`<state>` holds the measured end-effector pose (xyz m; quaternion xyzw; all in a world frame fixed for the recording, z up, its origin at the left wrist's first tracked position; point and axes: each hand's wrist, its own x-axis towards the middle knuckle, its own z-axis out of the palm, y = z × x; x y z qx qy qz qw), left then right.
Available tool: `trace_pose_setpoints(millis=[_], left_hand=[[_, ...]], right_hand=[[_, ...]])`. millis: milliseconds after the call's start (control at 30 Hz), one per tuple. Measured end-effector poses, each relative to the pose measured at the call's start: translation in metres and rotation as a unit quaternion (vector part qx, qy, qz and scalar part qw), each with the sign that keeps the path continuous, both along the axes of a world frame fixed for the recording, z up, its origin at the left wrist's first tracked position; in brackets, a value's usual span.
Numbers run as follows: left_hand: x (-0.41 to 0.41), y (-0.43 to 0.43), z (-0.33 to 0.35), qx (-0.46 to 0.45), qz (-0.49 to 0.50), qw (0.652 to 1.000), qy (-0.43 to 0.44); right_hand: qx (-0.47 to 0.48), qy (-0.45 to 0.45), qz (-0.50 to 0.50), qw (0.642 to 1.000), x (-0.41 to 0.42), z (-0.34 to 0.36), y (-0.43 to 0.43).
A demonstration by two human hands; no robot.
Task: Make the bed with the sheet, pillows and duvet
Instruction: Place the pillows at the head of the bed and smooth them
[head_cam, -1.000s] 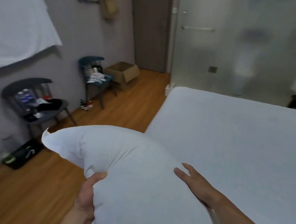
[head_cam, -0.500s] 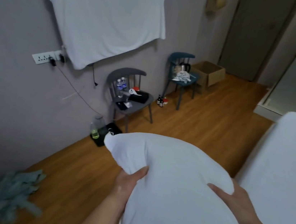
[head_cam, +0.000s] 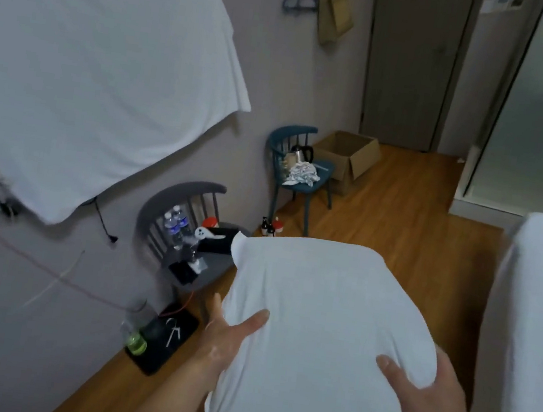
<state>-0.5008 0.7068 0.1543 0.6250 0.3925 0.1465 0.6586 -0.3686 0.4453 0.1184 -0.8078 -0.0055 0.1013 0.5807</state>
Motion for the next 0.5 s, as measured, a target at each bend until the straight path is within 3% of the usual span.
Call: trace_pose_setpoints(millis=[67,267,500], left_hand=[[0.036,0.033,-0.002,-0.034,-0.054,0.998,0.012],[0.154,0.076,-0.037,0.032,-0.09,0.994,0.054],[0.391,0.146,-0.06,0.051,-0.184,0.979,0.07]], right_hand=[[-0.01,0.014,0.009,1.0,0.027,-0.007,0.031],[-0.059,0.055,-0.022,0.996,0.134,-0.019,0.069],[-0.139,0.034,-0.086,0.986,0.323,-0.032,0.122]])
